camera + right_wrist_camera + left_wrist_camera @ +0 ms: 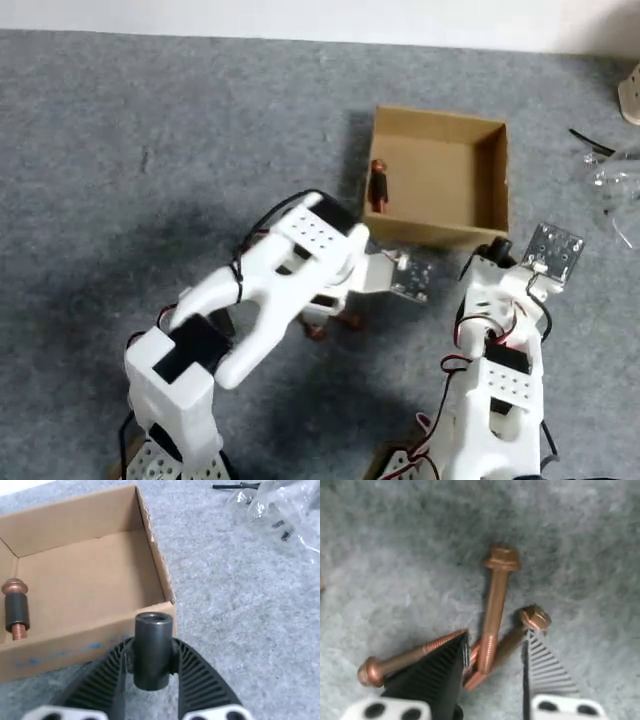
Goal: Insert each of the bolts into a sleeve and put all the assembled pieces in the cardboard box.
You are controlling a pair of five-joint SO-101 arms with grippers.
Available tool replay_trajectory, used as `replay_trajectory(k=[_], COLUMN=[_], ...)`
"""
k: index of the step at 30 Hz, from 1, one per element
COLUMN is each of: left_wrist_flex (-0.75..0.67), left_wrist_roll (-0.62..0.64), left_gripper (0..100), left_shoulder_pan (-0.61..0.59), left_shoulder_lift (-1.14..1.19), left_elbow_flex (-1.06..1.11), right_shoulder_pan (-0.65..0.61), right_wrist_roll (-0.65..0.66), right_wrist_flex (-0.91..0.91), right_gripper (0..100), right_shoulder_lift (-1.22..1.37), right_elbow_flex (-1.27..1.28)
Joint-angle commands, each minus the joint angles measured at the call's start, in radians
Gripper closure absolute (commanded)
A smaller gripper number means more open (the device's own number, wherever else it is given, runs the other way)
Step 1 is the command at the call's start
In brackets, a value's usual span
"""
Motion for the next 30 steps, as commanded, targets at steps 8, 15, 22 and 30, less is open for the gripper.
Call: replay_trajectory(k=[8, 15, 22, 30], left_wrist_flex=[-0.051, -0.13, -0.133, -0.133], left_wrist_roll=[0.031, 0.094, 0.14, 0.14], left_gripper=[82, 82, 87, 99], left_shoulder_pan=[0.096, 0.122, 0.125, 0.125], left_shoulder_lift=[0.008, 0.117, 0.151, 0.154], left_elbow_flex=[-0.005, -0.015, -0.039, -0.033], right_shoulder_pan=[0.012, 0.01, 0.01, 0.01], right_wrist_roll=[-0.009, -0.008, -0.008, -0.006], right_wrist_flex=[-0.036, -0.036, -0.036, -0.038], right_gripper=[99.5, 99.5, 99.5, 99.5], right_shoulder_lift=[-0.021, -0.025, -0.025, -0.021], right_elbow_flex=[-0.008, -0.005, -0.005, -0.005])
